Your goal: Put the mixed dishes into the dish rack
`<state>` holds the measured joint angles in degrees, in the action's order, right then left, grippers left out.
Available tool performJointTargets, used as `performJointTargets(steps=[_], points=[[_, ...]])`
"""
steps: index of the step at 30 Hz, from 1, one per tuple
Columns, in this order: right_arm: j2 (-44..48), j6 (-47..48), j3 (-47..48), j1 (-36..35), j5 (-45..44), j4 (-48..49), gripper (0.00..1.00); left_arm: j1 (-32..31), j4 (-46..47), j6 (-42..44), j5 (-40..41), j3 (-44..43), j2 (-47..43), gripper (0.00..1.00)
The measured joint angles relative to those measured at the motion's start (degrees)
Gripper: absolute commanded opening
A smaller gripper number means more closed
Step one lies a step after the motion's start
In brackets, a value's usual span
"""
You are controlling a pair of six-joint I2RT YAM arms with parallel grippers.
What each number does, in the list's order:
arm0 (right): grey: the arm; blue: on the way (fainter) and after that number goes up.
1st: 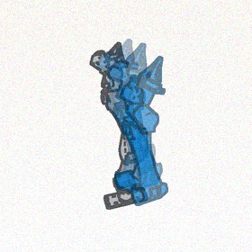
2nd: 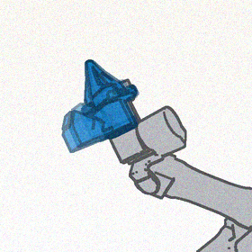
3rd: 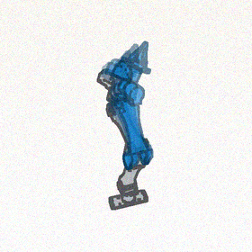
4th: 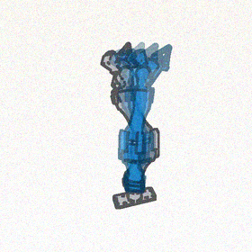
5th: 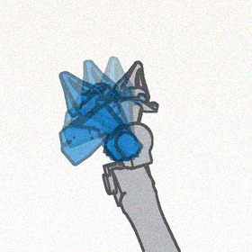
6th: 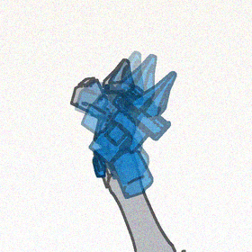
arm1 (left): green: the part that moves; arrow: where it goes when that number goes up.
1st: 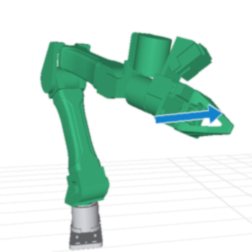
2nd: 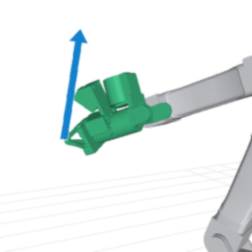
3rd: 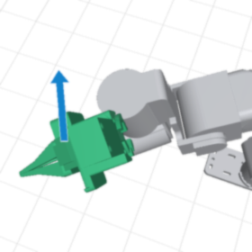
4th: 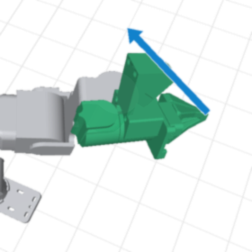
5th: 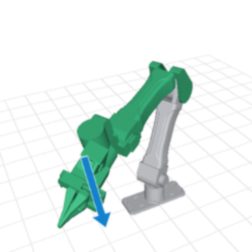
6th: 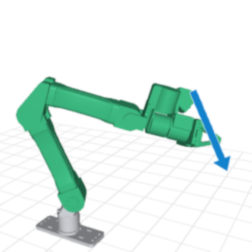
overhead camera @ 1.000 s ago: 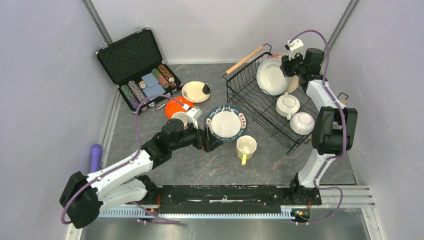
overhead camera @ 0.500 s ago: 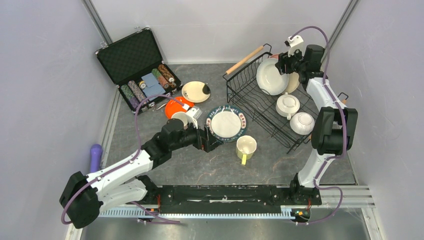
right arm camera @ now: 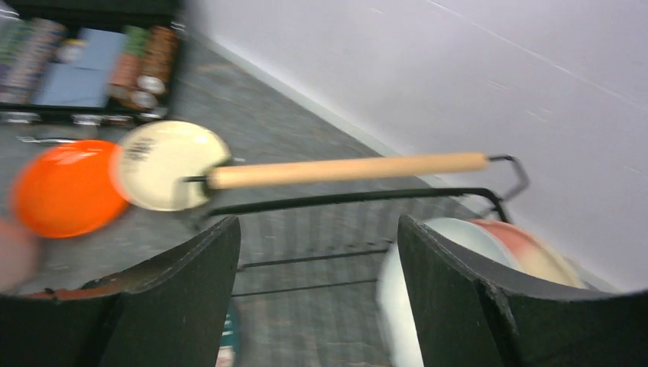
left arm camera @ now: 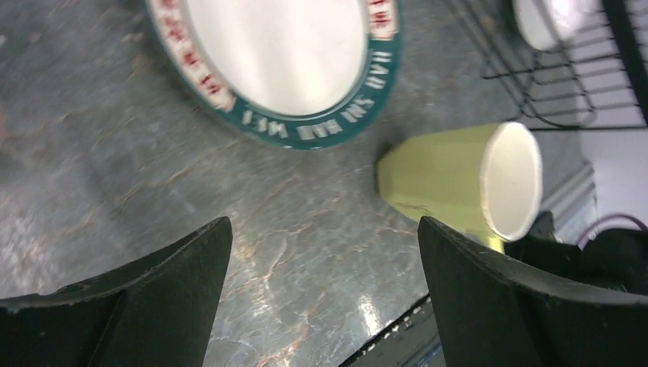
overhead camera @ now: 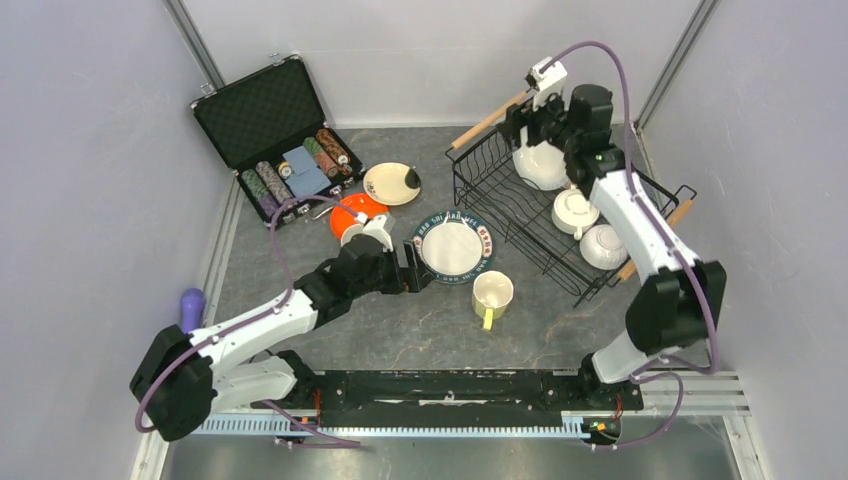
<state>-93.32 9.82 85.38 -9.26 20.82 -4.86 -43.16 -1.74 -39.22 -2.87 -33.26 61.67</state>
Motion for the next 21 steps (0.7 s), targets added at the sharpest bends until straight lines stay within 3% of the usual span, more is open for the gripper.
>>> performJointTargets(steps=[4, 10, 16, 21], points=[[11.2, -8.0, -12.1, -5.8, -0.4, 7.5, 0.78, -1.3, -2.5, -8.1, 6.4, 0.3, 2.9, 0.97], [23.7, -17.7, -27.6, -6.7, -1.2, 15.2, 0.78, -4.1, 2.9, -23.1, 13.8, 5.3, 5.8, 0.95], [31.1, -20.5, -32.5, -6.8, -1.8, 16.9, 0.79, -9.4, 7.5, -35.0, 20.0, 6.5, 12.3, 0.92], [34.8, -20.5, -32.8, -6.8, -1.8, 17.8, 0.79, -10.9, 13.6, -42.5, 23.2, 6.0, 18.3, 0.82]])
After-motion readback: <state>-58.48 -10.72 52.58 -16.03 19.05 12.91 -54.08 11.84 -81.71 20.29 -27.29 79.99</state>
